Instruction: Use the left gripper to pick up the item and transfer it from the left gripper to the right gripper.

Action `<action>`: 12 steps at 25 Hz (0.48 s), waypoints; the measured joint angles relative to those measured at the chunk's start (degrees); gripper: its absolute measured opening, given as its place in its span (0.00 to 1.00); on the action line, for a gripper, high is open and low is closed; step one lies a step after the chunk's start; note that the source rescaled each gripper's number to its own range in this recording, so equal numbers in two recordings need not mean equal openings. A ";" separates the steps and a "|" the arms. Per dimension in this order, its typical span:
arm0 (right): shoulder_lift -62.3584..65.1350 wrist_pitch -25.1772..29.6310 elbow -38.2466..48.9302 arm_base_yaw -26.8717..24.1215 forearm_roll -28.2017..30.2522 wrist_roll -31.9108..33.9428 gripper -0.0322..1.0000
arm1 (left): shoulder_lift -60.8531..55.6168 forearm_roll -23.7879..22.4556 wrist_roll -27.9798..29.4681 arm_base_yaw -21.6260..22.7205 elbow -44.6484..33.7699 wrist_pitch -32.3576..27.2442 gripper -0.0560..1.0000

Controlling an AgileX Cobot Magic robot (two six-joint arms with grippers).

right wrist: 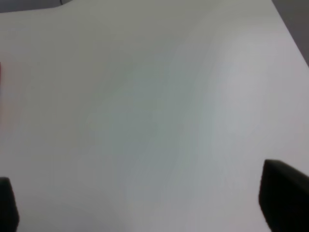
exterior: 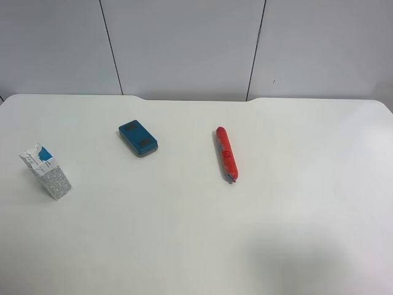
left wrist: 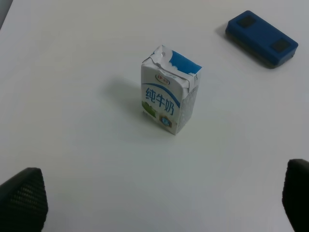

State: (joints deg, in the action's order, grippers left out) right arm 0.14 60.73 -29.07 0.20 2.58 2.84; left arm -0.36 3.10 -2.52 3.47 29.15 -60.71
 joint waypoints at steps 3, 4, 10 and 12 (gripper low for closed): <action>0.00 0.00 0.00 0.00 0.00 0.00 1.00 | 0.00 0.00 0.00 0.00 0.00 0.00 1.00; 0.00 0.00 0.00 0.00 0.00 0.00 1.00 | 0.00 0.00 0.00 0.00 0.00 0.00 1.00; 0.00 0.00 0.00 0.00 0.00 0.00 1.00 | 0.00 1.83 0.19 0.00 0.00 0.00 1.00; 0.00 0.00 0.00 0.00 0.00 0.00 1.00 | 0.23 2.05 0.19 0.00 0.00 0.00 1.00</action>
State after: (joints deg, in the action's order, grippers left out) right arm 0.14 60.73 -29.07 0.20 2.58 2.84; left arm -0.13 5.15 -2.33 3.47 29.15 -60.71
